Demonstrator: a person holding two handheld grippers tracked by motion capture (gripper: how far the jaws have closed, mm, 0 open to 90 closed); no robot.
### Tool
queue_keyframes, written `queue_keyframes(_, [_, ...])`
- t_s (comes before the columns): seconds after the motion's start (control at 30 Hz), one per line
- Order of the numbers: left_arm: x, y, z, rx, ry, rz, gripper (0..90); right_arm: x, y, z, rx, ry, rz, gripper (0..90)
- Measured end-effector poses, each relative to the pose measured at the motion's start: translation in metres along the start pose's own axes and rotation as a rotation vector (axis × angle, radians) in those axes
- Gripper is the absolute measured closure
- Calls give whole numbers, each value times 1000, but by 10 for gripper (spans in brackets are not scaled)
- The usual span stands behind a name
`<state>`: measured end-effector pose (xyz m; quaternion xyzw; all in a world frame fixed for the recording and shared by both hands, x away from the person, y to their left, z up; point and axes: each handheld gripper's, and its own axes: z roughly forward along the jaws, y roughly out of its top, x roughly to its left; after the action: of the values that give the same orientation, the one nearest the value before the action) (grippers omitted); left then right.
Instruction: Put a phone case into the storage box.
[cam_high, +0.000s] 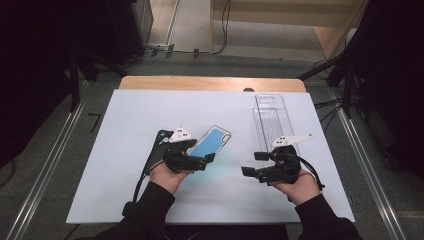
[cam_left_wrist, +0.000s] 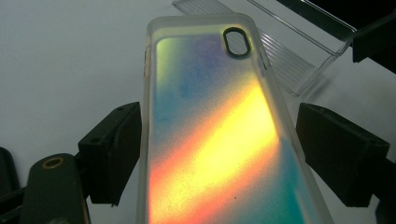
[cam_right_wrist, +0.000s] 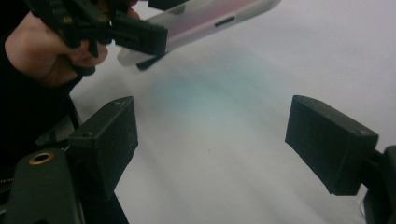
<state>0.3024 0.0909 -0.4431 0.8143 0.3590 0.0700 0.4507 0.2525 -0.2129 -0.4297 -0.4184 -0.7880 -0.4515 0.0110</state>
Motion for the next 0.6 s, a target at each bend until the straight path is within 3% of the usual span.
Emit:
queue_keyframes(0.23, [-9, -13, -2, -68, 50, 28, 167, 5, 15, 4, -22, -3, 18, 154])
queue_keyframes(0.6, [-24, -23, -3, -126, 66, 41, 167, 2, 32, 19, -29, -13, 70, 155])
